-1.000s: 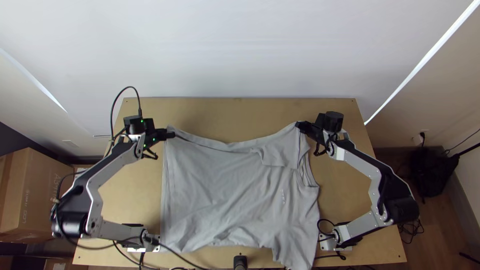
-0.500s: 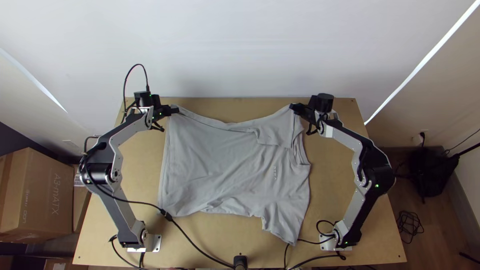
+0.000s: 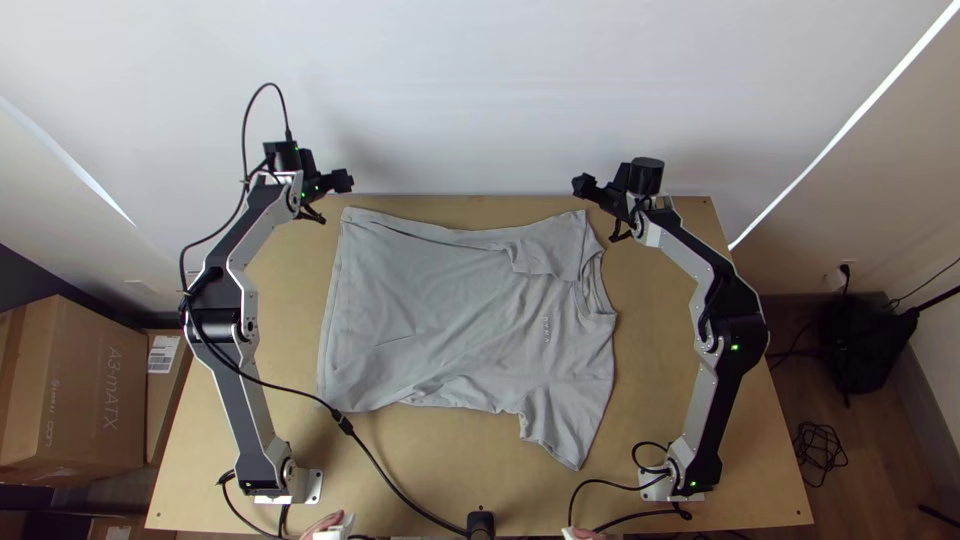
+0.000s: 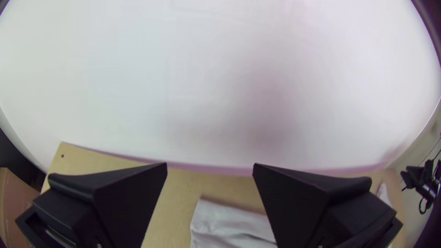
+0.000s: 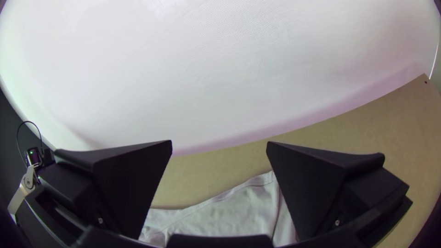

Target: Fold the t-shirt

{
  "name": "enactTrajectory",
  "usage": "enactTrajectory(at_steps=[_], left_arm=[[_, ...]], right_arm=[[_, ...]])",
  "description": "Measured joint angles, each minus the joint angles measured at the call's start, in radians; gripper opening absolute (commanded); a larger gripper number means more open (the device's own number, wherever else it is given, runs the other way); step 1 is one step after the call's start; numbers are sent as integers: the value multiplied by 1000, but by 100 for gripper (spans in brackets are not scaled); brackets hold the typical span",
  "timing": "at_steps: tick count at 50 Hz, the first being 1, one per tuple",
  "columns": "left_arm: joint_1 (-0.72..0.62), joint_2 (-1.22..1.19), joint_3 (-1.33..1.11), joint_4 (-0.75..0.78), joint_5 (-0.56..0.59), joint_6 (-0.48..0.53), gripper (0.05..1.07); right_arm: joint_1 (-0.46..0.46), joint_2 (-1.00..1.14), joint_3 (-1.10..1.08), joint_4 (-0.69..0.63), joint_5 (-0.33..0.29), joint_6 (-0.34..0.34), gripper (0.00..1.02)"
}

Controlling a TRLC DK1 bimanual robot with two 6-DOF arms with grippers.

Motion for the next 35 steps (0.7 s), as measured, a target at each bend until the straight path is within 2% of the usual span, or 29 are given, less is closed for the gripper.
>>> enactTrajectory(at_steps=[4,12,19,26,35], left_arm=[[8,-7,48,-61,0,-7,102],[30,-84,61,-224,13,-11,102],[38,-218,31,-331,49,-14,102],[42,-445,-99,-344,97,-13,102],[45,-742,-378,-356,156,16,102]], right_arm=[[-10,-14,2,-55,0,12,99],[-34,-133,2,-280,3,27,99],[-68,-325,-3,-469,-43,27,99],[-130,-529,-43,-591,-57,26,98],[-198,-777,-195,-700,-57,3,95]])
